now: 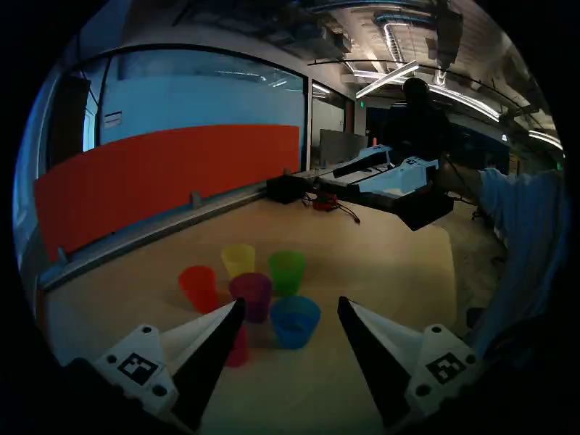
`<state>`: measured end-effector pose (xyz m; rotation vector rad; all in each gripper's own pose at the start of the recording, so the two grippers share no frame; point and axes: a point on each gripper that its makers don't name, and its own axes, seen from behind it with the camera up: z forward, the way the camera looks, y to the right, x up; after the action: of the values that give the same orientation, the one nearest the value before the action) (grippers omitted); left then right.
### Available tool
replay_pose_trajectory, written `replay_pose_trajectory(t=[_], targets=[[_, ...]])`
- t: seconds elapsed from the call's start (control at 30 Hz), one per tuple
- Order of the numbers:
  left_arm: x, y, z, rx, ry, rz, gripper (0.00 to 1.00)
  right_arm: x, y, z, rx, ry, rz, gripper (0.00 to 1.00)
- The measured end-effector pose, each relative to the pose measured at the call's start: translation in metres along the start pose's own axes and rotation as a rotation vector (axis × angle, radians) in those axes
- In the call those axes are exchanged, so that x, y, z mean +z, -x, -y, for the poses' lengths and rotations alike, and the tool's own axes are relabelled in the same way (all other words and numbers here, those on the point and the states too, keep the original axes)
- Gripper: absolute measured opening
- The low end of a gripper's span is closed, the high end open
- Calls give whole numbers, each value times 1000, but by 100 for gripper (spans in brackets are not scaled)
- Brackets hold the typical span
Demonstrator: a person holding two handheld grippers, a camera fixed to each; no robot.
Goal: Pour water
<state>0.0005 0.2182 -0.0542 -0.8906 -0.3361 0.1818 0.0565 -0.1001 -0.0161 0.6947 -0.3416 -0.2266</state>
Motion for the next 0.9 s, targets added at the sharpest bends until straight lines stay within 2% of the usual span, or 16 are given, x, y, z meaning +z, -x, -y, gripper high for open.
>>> replay_pose_trajectory(t=[0.37,0.9], targets=[[23,34,-12,-4,29,59,95,17,22,-2,-3,-7,45,100],[57,78,-18,12,31,151,95,36,40,-5,2,-20,80,100]])
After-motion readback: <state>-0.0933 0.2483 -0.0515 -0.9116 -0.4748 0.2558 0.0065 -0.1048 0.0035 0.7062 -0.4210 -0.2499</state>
